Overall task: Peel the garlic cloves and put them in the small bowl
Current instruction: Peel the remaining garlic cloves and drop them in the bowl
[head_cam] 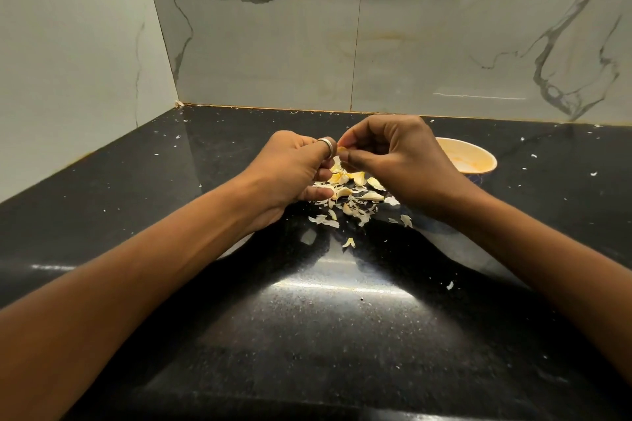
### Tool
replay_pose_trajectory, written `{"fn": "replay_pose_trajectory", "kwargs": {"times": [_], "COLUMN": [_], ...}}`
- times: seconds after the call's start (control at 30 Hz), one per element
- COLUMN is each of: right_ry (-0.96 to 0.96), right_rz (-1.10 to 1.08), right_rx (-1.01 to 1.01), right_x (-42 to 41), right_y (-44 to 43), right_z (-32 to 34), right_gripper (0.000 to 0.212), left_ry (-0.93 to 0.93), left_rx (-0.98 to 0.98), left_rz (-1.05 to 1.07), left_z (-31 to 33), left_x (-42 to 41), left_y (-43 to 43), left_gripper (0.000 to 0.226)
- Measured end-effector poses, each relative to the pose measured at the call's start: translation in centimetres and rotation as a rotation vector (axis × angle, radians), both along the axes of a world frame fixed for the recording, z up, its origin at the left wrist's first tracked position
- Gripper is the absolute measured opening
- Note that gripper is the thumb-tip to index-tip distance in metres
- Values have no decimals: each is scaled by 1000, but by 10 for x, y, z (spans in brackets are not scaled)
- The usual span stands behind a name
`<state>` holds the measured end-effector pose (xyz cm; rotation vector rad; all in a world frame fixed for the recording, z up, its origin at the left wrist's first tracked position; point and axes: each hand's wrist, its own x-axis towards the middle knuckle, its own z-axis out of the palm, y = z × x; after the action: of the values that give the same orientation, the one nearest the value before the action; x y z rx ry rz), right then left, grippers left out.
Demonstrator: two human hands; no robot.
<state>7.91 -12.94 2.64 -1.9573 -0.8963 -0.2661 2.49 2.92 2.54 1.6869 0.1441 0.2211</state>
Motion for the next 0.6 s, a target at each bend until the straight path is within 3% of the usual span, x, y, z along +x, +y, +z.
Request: {"fn": "replay_pose_trajectory", "kwargs": {"times": [0.3,0.6], "right_ry": [494,638], "right_rz": [159,168], "right_rx": [319,508], "right_x": [-1,6], "right_y": [2,-5], "right_z": [4,10], "right_gripper": [16,15], "left_ry": [17,39], "left_rx": [-122,-137], "left_rz": [-43,-5], "left_z": [6,4], "left_x": [-2,-1], "left_y": [-1,3], "left_gripper": [21,19]}}
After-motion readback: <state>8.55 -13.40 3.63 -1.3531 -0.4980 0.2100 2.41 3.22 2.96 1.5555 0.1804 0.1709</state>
